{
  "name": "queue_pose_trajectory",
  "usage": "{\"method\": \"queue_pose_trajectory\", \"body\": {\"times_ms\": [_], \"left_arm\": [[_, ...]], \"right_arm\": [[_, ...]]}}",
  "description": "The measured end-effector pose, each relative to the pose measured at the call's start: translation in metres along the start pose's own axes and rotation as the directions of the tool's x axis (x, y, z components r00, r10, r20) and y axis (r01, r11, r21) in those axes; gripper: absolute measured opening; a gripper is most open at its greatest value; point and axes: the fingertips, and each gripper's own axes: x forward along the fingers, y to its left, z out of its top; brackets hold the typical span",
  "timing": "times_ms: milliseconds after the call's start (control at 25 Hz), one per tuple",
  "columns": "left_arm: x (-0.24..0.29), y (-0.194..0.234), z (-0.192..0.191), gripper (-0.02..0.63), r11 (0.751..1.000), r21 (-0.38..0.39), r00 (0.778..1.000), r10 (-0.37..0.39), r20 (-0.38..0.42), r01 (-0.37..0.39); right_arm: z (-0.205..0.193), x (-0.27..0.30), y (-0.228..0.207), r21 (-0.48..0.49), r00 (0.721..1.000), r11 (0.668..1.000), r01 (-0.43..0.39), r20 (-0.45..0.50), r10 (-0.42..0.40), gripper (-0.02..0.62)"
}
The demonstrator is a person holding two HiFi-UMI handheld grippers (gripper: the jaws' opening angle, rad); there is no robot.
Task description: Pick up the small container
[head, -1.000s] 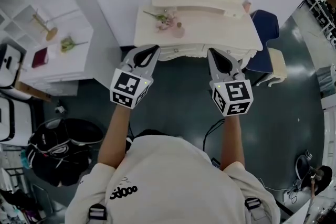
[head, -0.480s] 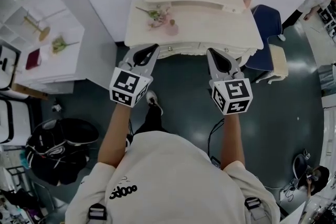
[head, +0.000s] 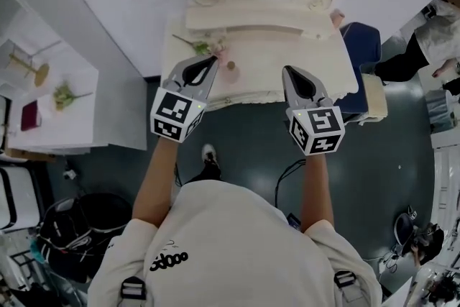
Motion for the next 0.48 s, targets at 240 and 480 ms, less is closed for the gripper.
{"method": "queue_pose_trajectory", "body": {"times_ms": [240,480], "left_arm": [[0.051,0.066,-0.002,0.017,0.999,-0.005,1.0,-0.031,0.002,0.031],[0.091,0.098,-0.027,0.043,0.997,-0.04,0.997,-0.074,-0.032,0.073]], "right_arm": [[0.015,0.075,-0.023,0.012,0.999,0.999,0.032,-0.015,-0.032,0.002],[0.006,0.122,-0.041,0.032,0.997,0.998,0.05,-0.068,-0.047,0.002]]}}
